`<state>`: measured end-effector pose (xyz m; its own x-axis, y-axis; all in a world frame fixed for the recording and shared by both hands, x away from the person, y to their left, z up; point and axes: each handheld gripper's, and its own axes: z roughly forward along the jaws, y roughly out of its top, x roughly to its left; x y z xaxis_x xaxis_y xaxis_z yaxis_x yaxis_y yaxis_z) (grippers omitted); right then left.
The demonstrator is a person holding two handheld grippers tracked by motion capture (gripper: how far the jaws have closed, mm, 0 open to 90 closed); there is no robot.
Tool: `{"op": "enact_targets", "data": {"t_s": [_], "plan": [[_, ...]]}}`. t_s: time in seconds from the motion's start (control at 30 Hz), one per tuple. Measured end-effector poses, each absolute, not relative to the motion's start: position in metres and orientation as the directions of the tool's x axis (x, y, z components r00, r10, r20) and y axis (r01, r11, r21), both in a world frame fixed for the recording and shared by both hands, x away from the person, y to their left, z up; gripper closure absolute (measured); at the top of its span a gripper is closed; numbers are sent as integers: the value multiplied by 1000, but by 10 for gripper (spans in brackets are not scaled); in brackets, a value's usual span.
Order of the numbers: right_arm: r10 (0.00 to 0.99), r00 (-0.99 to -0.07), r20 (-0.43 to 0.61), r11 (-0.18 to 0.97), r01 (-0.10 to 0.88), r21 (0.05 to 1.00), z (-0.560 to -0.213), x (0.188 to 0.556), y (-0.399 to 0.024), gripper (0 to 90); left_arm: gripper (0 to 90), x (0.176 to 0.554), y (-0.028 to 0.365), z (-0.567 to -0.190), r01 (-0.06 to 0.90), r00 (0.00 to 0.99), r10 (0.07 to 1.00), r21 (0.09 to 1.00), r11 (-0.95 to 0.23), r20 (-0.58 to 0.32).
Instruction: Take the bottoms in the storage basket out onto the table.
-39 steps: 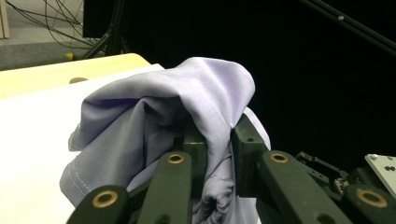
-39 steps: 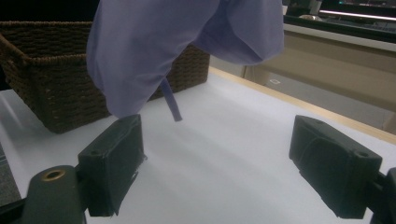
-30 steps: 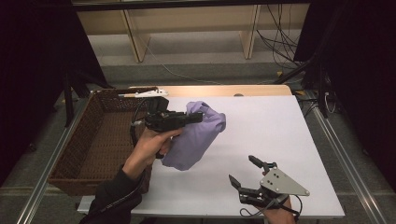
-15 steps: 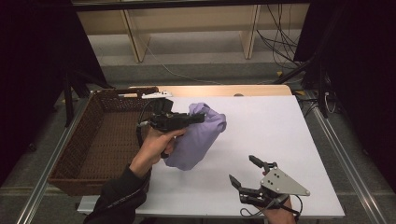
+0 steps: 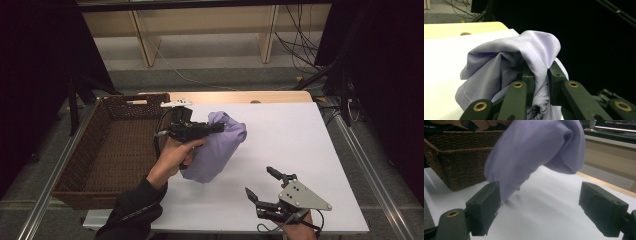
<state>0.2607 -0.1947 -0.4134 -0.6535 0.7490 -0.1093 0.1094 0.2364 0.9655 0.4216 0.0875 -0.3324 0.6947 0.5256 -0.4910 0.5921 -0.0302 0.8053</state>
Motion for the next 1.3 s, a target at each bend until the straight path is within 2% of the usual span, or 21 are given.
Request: {"op": "enact_targets", "data": {"t_s": [1.3], "plan": [[749,-654,-110,235,107,966,-412,259,-196,185,778,434,77,-367,637,648,580,768,-60,-493]]}}
